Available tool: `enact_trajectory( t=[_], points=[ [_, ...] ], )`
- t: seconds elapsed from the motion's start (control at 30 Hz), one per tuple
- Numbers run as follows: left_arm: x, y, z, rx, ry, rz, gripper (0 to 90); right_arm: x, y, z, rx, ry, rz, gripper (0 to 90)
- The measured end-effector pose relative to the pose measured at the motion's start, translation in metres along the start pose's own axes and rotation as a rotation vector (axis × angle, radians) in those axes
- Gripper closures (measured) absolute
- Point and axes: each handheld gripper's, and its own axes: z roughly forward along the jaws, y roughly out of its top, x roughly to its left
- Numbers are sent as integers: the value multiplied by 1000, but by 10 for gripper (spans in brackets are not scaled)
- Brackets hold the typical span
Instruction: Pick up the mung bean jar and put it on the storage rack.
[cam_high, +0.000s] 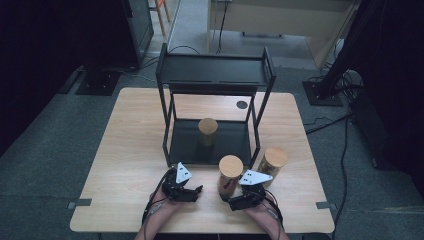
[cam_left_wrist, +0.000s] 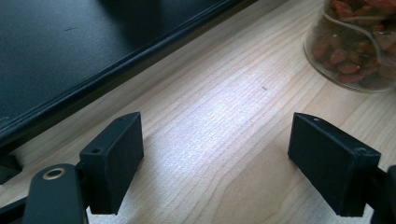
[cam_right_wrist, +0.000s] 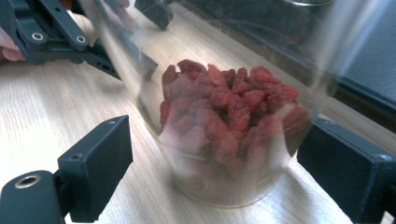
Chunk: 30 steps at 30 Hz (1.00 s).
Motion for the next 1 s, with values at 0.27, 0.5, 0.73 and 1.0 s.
enact_trajectory(
  t=[0.27, 0.5, 0.73, 1.0],
  points=[
    [-1, 1, 1, -1, 1, -2, 184, 3, 3, -5, -25, 1, -2, 103],
    [-1, 1, 1, 0, 3, -2, 184, 3, 6, -8, -23, -30, -13, 104],
    [-2, 1, 2, -1, 2, -3, 184, 4, 9, -11, -31, -33, -21, 104],
    [-2, 2, 2, -1, 0, -1, 184, 7, 12, -12, -36, -42, -30, 103]
  ],
)
